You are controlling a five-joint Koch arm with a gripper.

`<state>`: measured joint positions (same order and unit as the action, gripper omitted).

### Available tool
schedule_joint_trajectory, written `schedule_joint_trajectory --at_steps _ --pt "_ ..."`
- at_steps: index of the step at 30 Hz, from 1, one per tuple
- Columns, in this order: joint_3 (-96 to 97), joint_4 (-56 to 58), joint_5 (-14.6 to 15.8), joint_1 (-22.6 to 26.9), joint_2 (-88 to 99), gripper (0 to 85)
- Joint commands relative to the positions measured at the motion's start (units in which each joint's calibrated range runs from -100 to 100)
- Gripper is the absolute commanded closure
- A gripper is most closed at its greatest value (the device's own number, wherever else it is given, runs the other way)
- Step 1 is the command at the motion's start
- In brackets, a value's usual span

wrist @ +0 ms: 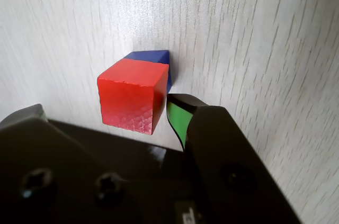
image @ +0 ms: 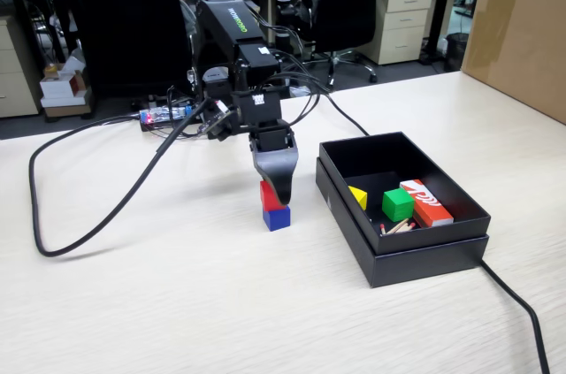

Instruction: Put the red cube on top of the blue cube

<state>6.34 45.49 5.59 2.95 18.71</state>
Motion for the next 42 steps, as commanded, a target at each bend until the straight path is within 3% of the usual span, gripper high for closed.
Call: schedule_joint_trajectory --at_steps 1,15,27,34,42 --pt "-1.8 -1.0 -0.1 0.1 5.6 39.0" --pt "3.9 2.8 -0.1 0.6 23.6 37.8" --pt "29.3 2.5 -3.3 -0.7 55.2 36.6" --pt "49.0 -6.2 -4.9 -0.7 69.0 37.4" --pt "68.5 -25.3 -5.1 -1.2 79.3 37.9"
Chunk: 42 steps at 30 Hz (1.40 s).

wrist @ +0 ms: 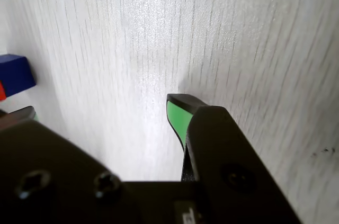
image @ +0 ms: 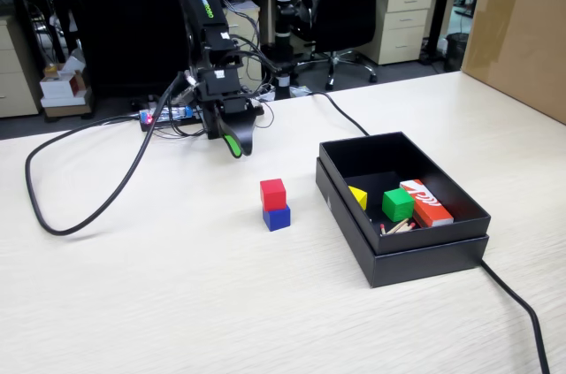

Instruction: Put the red cube on top of the blue cube

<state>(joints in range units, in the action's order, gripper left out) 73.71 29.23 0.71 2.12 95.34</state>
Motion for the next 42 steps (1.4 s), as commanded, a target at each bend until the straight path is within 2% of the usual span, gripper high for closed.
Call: schedule_joint_trajectory --at_steps 1,10,19,42 --pt "3.3 -12.2 -0.2 -0.6 3.2 37.9" --pt "18.5 -35.5 -0.3 -1.3 3.7 37.9" --pt "22.9 -37.2 -0.1 0.3 3.5 37.2" --pt "24.0 -34.4 -0.1 0.0 3.1 37.1"
